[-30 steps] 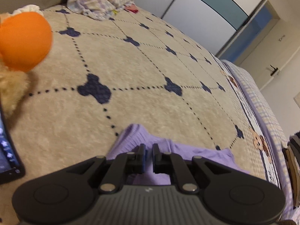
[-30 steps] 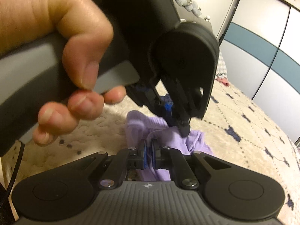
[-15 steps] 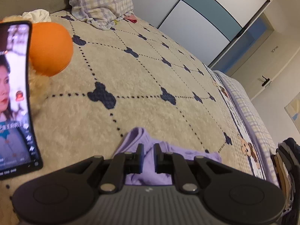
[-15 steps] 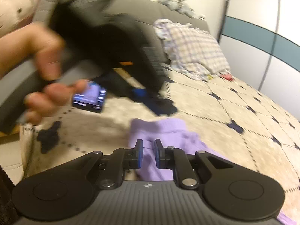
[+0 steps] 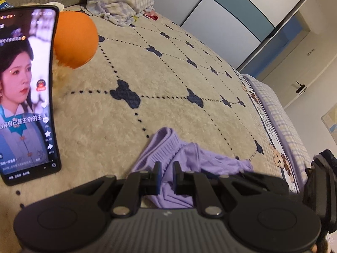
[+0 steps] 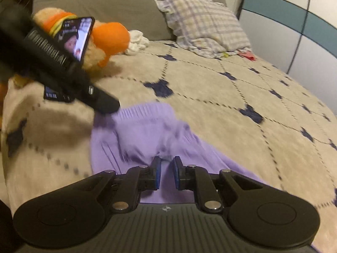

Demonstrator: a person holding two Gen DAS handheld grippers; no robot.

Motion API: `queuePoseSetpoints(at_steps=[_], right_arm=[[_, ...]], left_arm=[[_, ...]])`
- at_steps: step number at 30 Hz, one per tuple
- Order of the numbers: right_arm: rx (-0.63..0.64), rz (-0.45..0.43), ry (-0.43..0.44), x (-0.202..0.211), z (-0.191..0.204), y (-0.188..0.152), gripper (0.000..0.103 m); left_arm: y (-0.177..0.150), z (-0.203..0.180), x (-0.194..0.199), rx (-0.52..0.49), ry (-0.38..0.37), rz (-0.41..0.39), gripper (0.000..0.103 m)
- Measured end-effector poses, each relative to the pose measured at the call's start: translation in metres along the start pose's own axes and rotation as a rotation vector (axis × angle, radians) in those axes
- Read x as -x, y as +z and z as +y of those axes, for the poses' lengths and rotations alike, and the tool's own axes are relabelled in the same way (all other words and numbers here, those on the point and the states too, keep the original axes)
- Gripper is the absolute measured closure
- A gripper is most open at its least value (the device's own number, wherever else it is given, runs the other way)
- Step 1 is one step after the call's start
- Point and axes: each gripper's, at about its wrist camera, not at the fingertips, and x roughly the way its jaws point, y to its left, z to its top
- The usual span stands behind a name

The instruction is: Fold clothes

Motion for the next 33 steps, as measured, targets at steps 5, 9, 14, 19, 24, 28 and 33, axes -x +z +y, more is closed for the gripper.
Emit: queuePoseSetpoints(at_steps=[5, 9, 14, 19, 24, 28, 33], right_arm=[[-0.078, -0.057, 0.083, 0.000, -0.013, 0.041, 0.089], [-0.105, -0.100, 0.084, 0.012, -0.032, 0.058, 0.089], [-0.077, -0.061, 0.057, 0.016, -0.024, 0.031, 0.089], [-0.066, -0.007, 0.064, -0.005, -0.007, 0.008, 0.089], [-0.096, -0.018, 0.074, -0.038, -0.017, 0.041, 0.089], [-0.178, -0.035, 0.071, -0.048, -0.039, 0.060, 0.089], [-0.203, -0.046, 0.035, -0.020, -0.056, 0.048, 0.089]], left_arm=[[-0.003, 0.008, 0.008, 0.010, 0.013, -0.007, 0.094], [-0.004, 0.012, 0.013, 0.021, 0.013, -0.015, 0.094], [-0.002, 0.013, 0.016, 0.022, 0.009, -0.026, 0.094], [-0.001, 0.005, 0.015, 0.007, -0.036, -0.035, 0.094], [-0.003, -0.002, 0.003, -0.009, -0.065, -0.013, 0.094], [-0.004, -0.005, -0.012, -0.034, -0.002, 0.037, 0.094], [-0.003, -0.008, -0.008, -0.055, -0.007, 0.017, 0.094]])
